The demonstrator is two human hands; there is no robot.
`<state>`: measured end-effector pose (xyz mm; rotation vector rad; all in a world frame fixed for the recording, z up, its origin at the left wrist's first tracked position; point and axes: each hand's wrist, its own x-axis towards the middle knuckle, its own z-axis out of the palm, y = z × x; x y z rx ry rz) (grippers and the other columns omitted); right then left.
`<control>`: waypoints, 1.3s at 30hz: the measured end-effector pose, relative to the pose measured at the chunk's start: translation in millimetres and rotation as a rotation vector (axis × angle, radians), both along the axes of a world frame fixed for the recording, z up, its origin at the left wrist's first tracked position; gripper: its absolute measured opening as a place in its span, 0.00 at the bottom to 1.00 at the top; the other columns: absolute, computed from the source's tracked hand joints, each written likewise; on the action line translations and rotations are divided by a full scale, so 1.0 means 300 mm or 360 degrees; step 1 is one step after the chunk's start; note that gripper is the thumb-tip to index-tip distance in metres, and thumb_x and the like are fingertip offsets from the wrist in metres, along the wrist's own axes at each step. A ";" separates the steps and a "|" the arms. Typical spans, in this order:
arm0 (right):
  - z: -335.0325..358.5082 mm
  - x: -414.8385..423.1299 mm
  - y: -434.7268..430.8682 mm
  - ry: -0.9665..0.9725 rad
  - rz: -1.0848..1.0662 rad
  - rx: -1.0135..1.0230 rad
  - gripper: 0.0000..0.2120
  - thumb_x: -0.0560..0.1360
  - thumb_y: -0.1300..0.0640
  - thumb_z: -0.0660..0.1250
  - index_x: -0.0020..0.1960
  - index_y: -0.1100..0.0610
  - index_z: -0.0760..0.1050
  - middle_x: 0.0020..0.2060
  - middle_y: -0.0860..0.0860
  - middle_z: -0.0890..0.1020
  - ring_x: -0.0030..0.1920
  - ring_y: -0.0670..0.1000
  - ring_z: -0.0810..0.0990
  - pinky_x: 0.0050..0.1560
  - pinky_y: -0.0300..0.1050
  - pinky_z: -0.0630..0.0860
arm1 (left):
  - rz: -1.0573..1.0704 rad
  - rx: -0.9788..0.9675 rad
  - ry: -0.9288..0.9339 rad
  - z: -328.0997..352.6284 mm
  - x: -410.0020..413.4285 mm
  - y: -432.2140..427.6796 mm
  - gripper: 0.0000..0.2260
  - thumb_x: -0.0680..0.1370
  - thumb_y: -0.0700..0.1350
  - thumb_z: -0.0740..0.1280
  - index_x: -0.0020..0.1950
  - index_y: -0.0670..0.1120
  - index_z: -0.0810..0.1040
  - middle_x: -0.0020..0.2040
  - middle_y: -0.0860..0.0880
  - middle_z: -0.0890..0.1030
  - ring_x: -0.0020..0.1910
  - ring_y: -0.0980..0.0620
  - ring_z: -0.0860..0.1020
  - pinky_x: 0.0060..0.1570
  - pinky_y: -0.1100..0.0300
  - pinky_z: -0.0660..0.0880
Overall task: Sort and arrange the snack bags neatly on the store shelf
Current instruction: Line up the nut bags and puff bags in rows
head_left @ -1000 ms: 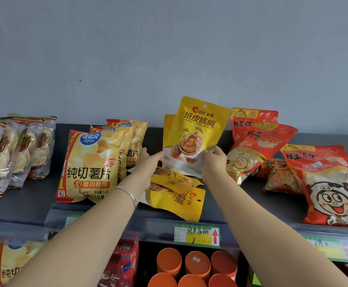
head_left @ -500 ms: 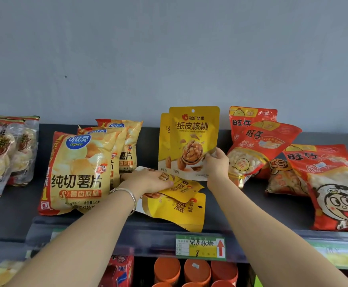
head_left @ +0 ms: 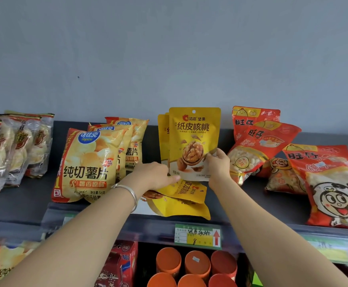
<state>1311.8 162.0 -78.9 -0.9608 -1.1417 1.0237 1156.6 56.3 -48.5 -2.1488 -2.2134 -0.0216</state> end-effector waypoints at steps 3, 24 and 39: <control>0.001 -0.007 0.003 0.0054 0.0049 -0.0073 0.12 0.81 0.64 0.57 0.43 0.54 0.74 0.46 0.57 0.79 0.45 0.56 0.78 0.49 0.55 0.79 | -0.0062 0.0216 -0.0025 -0.031 -0.021 0.001 0.15 0.80 0.59 0.54 0.43 0.50 0.67 0.36 0.53 0.71 0.36 0.53 0.71 0.36 0.58 0.68; 0.000 -0.095 0.073 -0.0309 0.0119 -0.0223 0.11 0.79 0.65 0.57 0.53 0.56 0.77 0.45 0.53 0.80 0.49 0.54 0.79 0.45 0.46 0.78 | -0.0069 0.0128 -0.0127 -0.083 -0.088 0.100 0.16 0.81 0.57 0.53 0.63 0.53 0.71 0.59 0.50 0.74 0.58 0.49 0.73 0.48 0.54 0.70; 0.017 0.003 -0.052 -0.1130 -0.0033 -0.0179 0.19 0.78 0.58 0.63 0.68 0.58 0.66 0.62 0.58 0.73 0.56 0.56 0.75 0.45 0.46 0.73 | -0.0176 -0.0309 -0.0391 -0.017 -0.071 0.052 0.42 0.66 0.76 0.56 0.75 0.55 0.62 0.74 0.51 0.64 0.70 0.48 0.66 0.67 0.50 0.66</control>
